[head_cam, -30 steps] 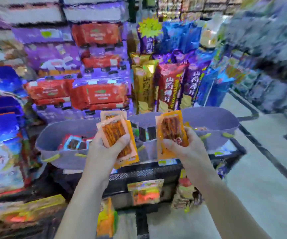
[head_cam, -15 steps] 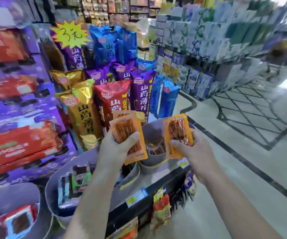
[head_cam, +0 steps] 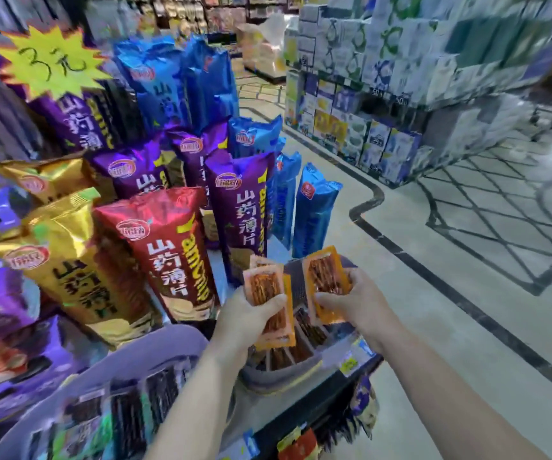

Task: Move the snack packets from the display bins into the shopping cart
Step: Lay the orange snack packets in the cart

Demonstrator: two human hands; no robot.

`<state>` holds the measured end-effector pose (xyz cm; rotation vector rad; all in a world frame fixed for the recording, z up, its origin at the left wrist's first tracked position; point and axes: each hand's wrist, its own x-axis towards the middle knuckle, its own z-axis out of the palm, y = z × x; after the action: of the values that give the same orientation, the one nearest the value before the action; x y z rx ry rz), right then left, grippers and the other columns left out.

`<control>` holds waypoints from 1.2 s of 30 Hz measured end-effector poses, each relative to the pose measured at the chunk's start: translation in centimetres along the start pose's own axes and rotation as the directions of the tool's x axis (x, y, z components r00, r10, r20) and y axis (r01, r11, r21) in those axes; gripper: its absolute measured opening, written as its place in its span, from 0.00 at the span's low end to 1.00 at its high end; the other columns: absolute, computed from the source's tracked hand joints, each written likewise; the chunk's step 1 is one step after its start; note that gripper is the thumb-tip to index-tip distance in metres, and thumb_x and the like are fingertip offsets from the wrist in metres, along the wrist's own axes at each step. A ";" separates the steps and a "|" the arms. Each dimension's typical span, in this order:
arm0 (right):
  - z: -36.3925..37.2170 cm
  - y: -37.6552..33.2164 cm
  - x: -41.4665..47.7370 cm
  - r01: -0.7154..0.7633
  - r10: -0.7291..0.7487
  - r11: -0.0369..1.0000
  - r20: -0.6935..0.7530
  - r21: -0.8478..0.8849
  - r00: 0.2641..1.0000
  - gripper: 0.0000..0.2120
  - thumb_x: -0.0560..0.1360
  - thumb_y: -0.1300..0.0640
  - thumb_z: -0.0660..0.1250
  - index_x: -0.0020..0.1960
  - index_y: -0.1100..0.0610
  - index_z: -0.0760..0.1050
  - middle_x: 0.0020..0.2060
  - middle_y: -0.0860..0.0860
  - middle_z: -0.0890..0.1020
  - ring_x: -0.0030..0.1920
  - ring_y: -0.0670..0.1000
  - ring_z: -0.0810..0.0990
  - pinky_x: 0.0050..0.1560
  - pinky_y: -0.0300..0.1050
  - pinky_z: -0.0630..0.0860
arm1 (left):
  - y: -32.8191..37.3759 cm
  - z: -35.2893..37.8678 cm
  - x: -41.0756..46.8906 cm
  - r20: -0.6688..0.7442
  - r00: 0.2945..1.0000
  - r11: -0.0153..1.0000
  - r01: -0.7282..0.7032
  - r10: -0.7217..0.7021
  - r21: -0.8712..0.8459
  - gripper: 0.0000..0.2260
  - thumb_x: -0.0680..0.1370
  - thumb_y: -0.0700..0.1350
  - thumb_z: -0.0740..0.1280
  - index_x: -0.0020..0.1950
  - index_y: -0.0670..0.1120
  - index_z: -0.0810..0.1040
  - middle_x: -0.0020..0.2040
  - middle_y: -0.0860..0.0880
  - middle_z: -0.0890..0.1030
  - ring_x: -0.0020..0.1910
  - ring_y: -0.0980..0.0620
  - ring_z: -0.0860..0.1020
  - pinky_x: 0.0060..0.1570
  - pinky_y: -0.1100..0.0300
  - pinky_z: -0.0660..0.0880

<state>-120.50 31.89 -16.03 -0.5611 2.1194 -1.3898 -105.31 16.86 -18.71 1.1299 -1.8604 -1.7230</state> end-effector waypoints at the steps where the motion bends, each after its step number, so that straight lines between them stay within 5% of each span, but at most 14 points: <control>1: 0.0 0.3 1.3 -0.011 0.012 0.999 0.041 -0.038 0.999 0.12 0.72 0.63 0.79 0.51 0.56 0.79 0.43 0.54 0.86 0.38 0.43 0.85 0.40 0.42 0.83 | -0.3 0.5 0.6 -0.005 1.000 1.000 0.027 -0.027 0.004 0.05 0.76 0.46 0.80 0.47 0.52 0.85 0.41 0.58 0.87 0.34 0.66 0.83 0.30 0.72 0.74; 7: 0.8 2.3 7.2 -0.005 0.074 0.971 0.282 -0.240 0.957 0.11 0.68 0.64 0.81 0.46 0.57 0.81 0.45 0.58 0.87 0.43 0.51 0.86 0.50 0.55 0.85 | -1.5 2.7 3.4 -0.022 0.959 0.959 0.282 -0.283 -0.041 0.10 0.77 0.40 0.78 0.57 0.47 0.85 0.48 0.46 0.89 0.47 0.47 0.87 0.44 0.52 0.85; 10: 1.6 3.4 9.2 -0.032 0.162 0.938 0.353 -0.346 0.921 0.18 0.66 0.59 0.83 0.54 0.58 0.82 0.47 0.55 0.88 0.48 0.53 0.87 0.55 0.56 0.84 | -2.9 3.3 4.5 -0.015 0.929 0.929 0.370 -0.369 0.019 0.13 0.77 0.40 0.79 0.61 0.46 0.85 0.48 0.47 0.88 0.47 0.47 0.86 0.40 0.57 0.82; 13: 2.5 4.2 10.7 -0.005 0.208 0.896 0.409 -0.444 0.889 0.19 0.66 0.55 0.83 0.54 0.56 0.83 0.47 0.51 0.88 0.48 0.51 0.87 0.57 0.52 0.83 | -4.3 3.7 5.4 -0.047 0.924 0.899 0.381 -0.380 0.217 0.16 0.76 0.44 0.79 0.62 0.43 0.84 0.57 0.45 0.86 0.57 0.44 0.84 0.60 0.51 0.80; 17: 3.5 5.2 12.0 0.049 0.239 0.832 0.436 -0.553 0.868 0.23 0.67 0.51 0.84 0.58 0.58 0.84 0.51 0.54 0.87 0.53 0.54 0.85 0.60 0.53 0.81 | -4.9 3.8 6.2 -0.067 0.909 0.842 0.408 -0.412 0.353 0.19 0.73 0.51 0.82 0.60 0.47 0.85 0.57 0.47 0.87 0.54 0.48 0.82 0.55 0.57 0.78; 23: 4.0 6.2 12.9 0.085 0.268 0.797 0.477 -0.598 0.837 0.25 0.67 0.49 0.83 0.61 0.54 0.83 0.55 0.51 0.86 0.55 0.51 0.82 0.61 0.46 0.77 | -5.0 4.0 6.7 -0.069 0.876 0.730 0.439 -0.477 0.524 0.29 0.72 0.58 0.81 0.68 0.46 0.80 0.63 0.46 0.84 0.61 0.44 0.82 0.62 0.53 0.78; 25: 4.0 6.3 13.1 0.080 0.289 0.789 0.484 -0.609 0.826 0.21 0.67 0.50 0.83 0.58 0.51 0.83 0.53 0.50 0.86 0.56 0.52 0.83 0.63 0.48 0.77 | -5.0 4.2 6.7 -0.076 0.887 0.710 0.414 -0.456 0.570 0.29 0.73 0.58 0.80 0.70 0.47 0.78 0.65 0.46 0.83 0.63 0.44 0.81 0.64 0.52 0.77; 29: 3.6 6.2 13.1 0.107 0.279 0.795 0.517 -0.597 0.809 0.13 0.68 0.53 0.82 0.44 0.45 0.79 0.43 0.42 0.84 0.50 0.48 0.83 0.50 0.41 0.76 | -4.8 4.9 6.3 -0.133 0.889 0.618 0.405 -0.437 0.674 0.41 0.73 0.59 0.79 0.80 0.46 0.65 0.75 0.43 0.75 0.73 0.41 0.75 0.71 0.48 0.74; 36: 2.3 5.0 12.1 0.341 0.154 0.673 0.575 -0.656 0.804 0.21 0.75 0.47 0.75 0.66 0.48 0.79 0.61 0.50 0.84 0.62 0.54 0.81 0.65 0.50 0.76 | -3.5 5.2 5.0 -0.169 0.920 0.498 0.338 -0.354 0.799 0.44 0.79 0.61 0.72 0.85 0.42 0.53 0.82 0.39 0.63 0.80 0.37 0.65 0.75 0.45 0.69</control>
<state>-128.57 24.89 -23.90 -1.2583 2.0309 -0.2043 -111.11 16.73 -24.23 1.9436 -2.6979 -0.9262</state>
